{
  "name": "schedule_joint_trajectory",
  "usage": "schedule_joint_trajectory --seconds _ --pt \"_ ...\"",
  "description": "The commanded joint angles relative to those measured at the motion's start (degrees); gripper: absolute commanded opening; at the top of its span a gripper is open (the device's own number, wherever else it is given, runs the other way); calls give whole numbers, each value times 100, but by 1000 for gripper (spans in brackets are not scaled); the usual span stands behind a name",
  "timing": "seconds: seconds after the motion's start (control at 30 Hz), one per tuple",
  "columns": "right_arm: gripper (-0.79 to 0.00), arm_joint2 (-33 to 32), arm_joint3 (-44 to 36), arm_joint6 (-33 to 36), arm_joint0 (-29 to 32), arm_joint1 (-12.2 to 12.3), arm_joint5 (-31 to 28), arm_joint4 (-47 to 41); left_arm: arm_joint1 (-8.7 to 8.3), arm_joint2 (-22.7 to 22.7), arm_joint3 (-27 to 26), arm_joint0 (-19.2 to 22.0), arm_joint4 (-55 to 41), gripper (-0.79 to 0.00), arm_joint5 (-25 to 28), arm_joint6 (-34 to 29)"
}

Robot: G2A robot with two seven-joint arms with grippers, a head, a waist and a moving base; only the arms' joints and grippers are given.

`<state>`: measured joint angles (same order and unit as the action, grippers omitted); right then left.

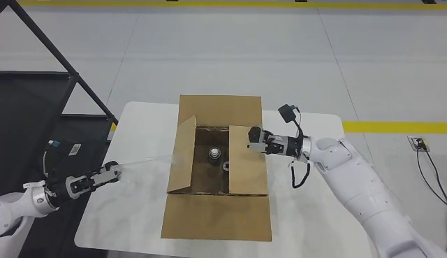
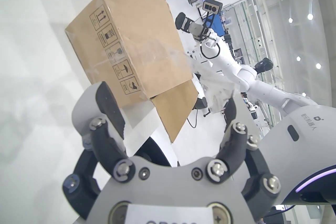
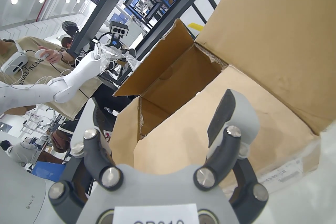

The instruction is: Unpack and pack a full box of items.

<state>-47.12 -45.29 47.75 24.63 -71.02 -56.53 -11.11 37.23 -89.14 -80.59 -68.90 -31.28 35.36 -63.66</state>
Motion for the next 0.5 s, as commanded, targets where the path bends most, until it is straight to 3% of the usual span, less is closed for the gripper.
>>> schedule_joint_trajectory --seconds 0.0,0.33,0.47 --pt "0 123 -179 210 -29 -25 210 -181 11 42 -10 16 39 0 -19 -14" --pt "0 876 -377 1238 -602 -429 2059 -643 86 310 234 229 276 0 -55 25" --pt "0 1150 -90 1358 -839 -682 2408 -842 114 392 346 307 295 0 -11 -24"
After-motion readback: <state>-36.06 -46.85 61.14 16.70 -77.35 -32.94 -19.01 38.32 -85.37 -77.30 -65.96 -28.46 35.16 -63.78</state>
